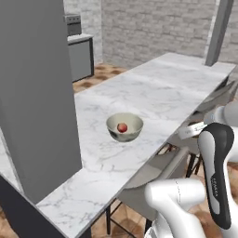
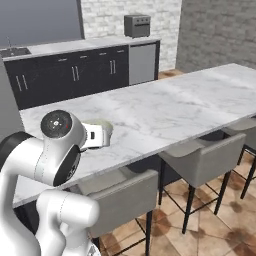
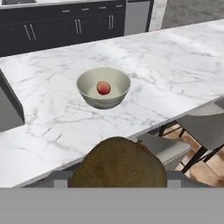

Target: Retrieve the peach and kiwi from the fridge and place them into the bowl on the dining table.

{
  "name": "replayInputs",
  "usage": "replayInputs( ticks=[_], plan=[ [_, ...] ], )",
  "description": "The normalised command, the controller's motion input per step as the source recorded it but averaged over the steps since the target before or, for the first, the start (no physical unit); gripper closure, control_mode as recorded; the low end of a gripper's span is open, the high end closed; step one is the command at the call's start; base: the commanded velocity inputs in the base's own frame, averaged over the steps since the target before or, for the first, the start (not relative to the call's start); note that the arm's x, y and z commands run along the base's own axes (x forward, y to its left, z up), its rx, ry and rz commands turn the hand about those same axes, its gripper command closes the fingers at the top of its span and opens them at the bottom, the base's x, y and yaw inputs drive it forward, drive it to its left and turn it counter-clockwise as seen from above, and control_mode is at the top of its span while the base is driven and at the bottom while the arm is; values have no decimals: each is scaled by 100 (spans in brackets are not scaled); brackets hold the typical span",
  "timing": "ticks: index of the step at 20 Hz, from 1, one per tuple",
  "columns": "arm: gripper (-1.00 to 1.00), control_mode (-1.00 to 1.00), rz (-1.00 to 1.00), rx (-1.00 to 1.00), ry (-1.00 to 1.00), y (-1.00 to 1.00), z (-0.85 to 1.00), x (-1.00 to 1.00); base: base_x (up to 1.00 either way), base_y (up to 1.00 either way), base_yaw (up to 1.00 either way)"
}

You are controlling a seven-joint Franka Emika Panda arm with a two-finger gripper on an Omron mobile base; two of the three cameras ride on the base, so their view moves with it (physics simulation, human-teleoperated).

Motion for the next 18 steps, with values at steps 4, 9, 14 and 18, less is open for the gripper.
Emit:
replayInputs(
  ticks=[4, 9, 14, 18],
  plan=[
    [100, 100, 0, 0, 0, 0, 0, 0, 74, 0, 37],
    [100, 100, 0, 0, 0, 0, 0, 0, 75, 0, 37],
    [100, 100, 0, 0, 0, 0, 0, 0, 76, 0, 35],
    [100, -100, 7, 0, 4, 0, -5, 19, 58, 0, 25]
  ],
)
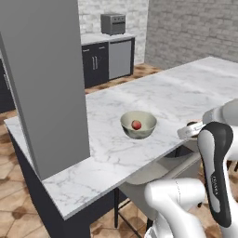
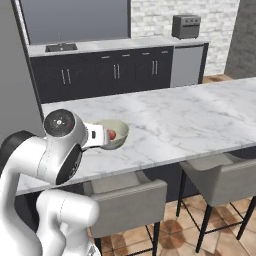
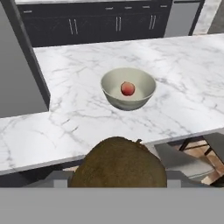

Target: Retrieve the peach and kiwi from the fridge and place them into the bowl on the dining table.

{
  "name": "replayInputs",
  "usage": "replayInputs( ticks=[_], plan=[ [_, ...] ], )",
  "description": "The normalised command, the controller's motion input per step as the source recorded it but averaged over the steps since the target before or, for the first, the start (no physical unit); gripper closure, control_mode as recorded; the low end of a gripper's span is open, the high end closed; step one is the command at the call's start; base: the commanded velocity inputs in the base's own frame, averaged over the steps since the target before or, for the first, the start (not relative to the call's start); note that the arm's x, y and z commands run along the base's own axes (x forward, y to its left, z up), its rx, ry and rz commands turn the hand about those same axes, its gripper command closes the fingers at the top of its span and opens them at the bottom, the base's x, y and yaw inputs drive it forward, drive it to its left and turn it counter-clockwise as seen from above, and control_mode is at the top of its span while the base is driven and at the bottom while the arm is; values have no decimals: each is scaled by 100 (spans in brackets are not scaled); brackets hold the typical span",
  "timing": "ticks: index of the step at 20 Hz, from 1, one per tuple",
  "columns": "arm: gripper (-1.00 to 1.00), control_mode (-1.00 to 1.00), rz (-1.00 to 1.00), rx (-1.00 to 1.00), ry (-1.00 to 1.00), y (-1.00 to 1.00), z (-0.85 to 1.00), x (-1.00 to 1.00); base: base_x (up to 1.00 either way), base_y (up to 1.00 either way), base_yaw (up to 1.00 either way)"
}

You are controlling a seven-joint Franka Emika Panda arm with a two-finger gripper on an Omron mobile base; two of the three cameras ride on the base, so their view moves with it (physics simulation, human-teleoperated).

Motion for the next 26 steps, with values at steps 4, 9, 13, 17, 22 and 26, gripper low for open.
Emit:
replayInputs(
  ticks=[4, 9, 13, 17, 22, 26],
  plan=[
    [100, -100, 22, 0, 8, -3, -18, 69, 0, 0, 0],
    [100, -100, 7, 0, 0, -15, -13, 62, 0, 0, 0],
    [100, -100, 0, 0, 0, -18, -11, 72, 0, 0, 0],
    [100, -100, 0, 0, 0, -2, -9, 72, 0, 0, 0],
    [100, -100, 0, 0, 0, 0, -15, 56, 0, 0, 0],
    [100, -100, 0, -2, 0, 1, -18, 49, 0, 0, 0]
  ],
)
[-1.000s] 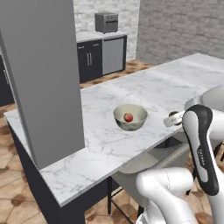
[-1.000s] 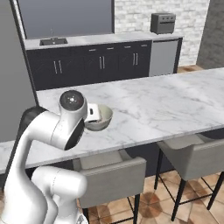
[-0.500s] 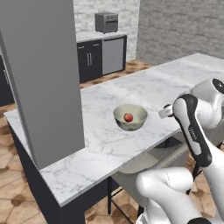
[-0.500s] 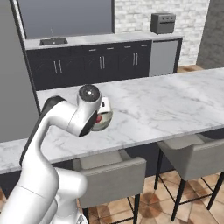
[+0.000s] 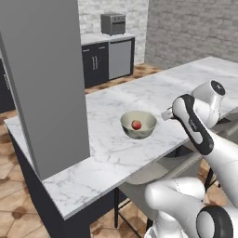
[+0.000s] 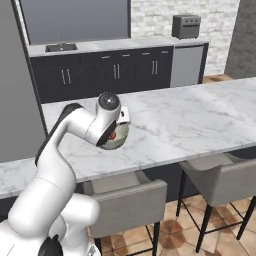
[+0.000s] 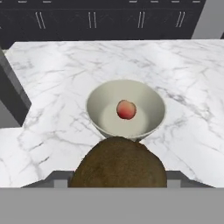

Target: Retrieve the peach and kiwi from the fridge and place them into the bowl on the dining table.

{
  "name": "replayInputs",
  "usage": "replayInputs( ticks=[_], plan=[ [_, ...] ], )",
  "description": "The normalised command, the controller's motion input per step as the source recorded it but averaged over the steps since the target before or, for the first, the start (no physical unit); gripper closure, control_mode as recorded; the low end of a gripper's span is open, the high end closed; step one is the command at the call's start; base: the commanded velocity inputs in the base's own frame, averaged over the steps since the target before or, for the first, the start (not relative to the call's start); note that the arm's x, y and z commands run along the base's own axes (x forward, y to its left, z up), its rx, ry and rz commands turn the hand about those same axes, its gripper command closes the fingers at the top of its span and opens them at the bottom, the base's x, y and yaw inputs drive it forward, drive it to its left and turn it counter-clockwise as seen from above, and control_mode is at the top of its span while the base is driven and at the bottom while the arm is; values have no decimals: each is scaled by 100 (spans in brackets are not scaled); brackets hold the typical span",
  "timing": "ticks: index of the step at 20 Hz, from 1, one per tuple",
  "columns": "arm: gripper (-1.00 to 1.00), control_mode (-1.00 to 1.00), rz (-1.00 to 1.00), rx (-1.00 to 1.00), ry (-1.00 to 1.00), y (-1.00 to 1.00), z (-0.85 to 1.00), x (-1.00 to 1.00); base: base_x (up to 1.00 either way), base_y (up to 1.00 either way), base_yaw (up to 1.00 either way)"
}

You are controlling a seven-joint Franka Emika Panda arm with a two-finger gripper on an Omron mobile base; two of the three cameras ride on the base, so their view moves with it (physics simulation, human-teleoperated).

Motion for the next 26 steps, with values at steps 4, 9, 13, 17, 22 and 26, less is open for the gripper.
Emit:
replayInputs(
  ticks=[4, 9, 13, 17, 22, 26],
  plan=[
    [100, -100, 0, -5, 0, 2, -20, 41, 0, 0, 0],
    [100, -100, 0, -8, 2, 10, -18, 33, 0, 0, 0],
    [100, -100, 0, -11, 2, 16, -24, 19, 0, 0, 0],
    [100, -100, 0, -10, 5, 20, -22, 14, 0, 0, 0],
    [100, -100, 0, -9, 5, 16, -19, 14, 0, 0, 0],
    [100, -100, 0, -5, 4, 10, -11, 20, 0, 0, 0]
  ],
)
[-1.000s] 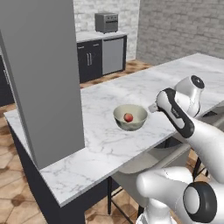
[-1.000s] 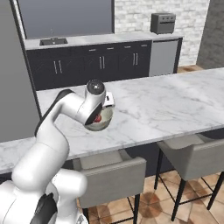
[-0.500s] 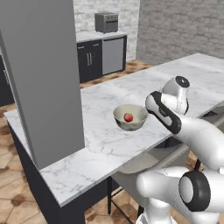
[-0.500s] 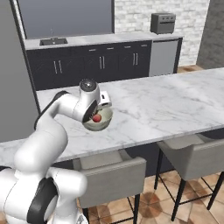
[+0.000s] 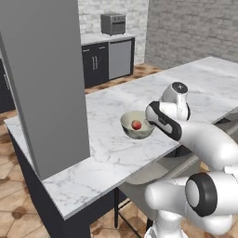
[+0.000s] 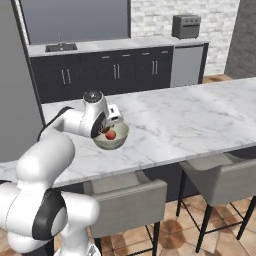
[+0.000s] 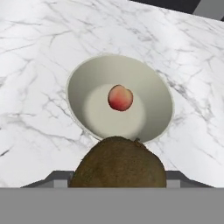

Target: Retrieve the peach and kiwi from the fridge and place them into the bowl on the dining table.

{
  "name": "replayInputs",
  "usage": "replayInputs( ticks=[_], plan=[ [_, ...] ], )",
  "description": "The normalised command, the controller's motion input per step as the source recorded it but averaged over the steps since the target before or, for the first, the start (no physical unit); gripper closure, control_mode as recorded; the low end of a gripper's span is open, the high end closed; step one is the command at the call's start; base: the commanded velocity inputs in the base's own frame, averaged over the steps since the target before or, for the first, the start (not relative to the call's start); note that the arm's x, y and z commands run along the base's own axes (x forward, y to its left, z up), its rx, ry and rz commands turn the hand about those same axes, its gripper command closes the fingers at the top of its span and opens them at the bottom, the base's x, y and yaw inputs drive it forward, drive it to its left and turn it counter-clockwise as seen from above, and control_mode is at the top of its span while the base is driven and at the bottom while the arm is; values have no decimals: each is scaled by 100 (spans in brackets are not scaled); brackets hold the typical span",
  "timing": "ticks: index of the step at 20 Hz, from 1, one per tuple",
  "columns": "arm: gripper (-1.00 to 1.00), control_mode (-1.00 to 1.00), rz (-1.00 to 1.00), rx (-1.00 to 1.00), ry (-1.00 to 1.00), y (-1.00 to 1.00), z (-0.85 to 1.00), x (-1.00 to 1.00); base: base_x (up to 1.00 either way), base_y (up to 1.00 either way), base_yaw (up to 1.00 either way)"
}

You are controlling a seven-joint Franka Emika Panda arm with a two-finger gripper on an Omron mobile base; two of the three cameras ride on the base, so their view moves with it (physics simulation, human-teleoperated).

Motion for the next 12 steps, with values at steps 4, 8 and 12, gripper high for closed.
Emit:
replayInputs(
  ticks=[4, 8, 12],
  plan=[
    [100, -100, 0, -2, 4, 5, -4, 23, 0, 0, 0],
    [100, -100, 0, -1, 3, 2, -4, 24, 0, 0, 0],
    [100, -100, 0, 0, 2, 0, -6, 22, 0, 0, 0]
  ],
)
